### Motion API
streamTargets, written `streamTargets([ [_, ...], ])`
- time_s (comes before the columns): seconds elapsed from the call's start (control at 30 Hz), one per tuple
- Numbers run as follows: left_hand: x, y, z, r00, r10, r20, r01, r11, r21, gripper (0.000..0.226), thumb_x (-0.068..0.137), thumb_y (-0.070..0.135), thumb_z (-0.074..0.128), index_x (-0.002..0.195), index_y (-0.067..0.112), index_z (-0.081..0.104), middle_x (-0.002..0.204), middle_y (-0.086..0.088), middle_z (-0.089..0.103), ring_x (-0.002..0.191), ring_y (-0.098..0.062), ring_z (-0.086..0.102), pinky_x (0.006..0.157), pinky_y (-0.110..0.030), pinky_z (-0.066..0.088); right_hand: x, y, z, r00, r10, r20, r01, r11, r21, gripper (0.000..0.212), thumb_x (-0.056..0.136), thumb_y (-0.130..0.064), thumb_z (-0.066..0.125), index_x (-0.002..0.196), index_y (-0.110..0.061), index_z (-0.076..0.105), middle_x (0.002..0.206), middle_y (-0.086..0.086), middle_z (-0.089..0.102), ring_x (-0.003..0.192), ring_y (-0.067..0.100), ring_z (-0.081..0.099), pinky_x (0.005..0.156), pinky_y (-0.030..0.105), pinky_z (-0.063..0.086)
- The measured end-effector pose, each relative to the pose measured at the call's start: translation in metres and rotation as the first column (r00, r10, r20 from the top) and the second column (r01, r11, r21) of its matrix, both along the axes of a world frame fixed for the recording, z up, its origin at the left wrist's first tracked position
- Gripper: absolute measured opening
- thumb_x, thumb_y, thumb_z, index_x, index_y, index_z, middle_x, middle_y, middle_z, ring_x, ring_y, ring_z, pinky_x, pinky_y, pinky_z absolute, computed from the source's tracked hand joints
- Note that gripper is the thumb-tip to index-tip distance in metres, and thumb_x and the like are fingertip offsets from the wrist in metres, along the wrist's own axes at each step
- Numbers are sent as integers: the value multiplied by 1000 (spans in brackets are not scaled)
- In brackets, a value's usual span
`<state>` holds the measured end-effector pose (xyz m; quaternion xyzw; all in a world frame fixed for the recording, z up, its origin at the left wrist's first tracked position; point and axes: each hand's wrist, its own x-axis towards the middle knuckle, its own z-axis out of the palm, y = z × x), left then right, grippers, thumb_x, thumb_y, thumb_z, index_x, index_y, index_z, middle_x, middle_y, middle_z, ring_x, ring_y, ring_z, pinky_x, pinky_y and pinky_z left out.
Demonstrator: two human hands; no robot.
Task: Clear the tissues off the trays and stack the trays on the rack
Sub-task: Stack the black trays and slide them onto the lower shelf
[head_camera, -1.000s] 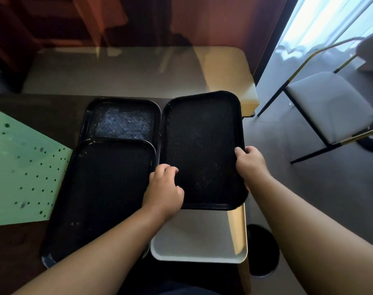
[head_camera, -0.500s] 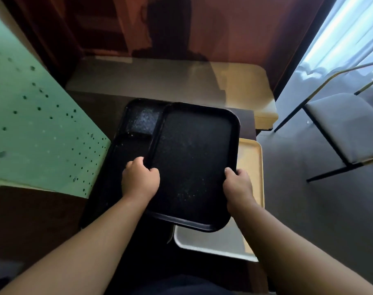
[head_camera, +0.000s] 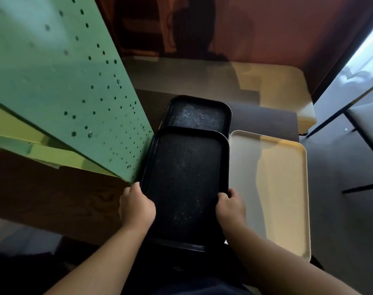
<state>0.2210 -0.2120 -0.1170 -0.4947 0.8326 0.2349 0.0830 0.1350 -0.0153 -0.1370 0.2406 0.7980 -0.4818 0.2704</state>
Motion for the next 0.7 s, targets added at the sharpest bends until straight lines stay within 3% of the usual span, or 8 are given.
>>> streamTargets([
  [0.1,6,-4,-4,999,-27,16,27,999,18,60,95,2,45,153,12,36,150,-11,44,138,-31,41,112,-44,39,-2,-4,-23,1000,-12,-6,12,1000,22,28,79,-32,49,99,-28,68,99,0,72,95,26,67,91,50,57],
  [0.23,7,-8,-7,999,-54,-1,54,998,32,63,94,1,45,155,11,32,151,-12,39,139,-31,37,111,-43,38,-1,-14,-5,1000,-4,-25,5,999,44,22,89,-23,50,104,-27,65,102,2,69,94,25,65,91,49,56],
  [0.37,6,-20,-11,994,-109,-10,109,993,41,68,91,-7,47,155,13,33,148,-12,38,134,-33,37,106,-39,42,-2,-20,-4,1000,22,-8,-21,997,78,24,97,-20,47,119,-21,55,111,7,65,97,27,62,94,45,53],
  [0.53,5,-37,-14,993,-113,17,111,990,86,70,90,-4,45,154,21,33,150,-13,41,135,-37,39,108,-49,44,-10,-26,-13,995,90,35,-94,987,129,38,101,-24,46,138,-16,45,128,11,61,112,33,61,99,44,49],
  [0.7,9,-29,-13,987,-142,78,125,974,187,79,93,13,49,161,25,10,154,-13,36,136,-37,40,108,-46,40,-15,-28,-17,992,98,79,-109,983,149,36,98,-29,45,130,-14,50,124,14,63,110,35,62,100,48,50],
])
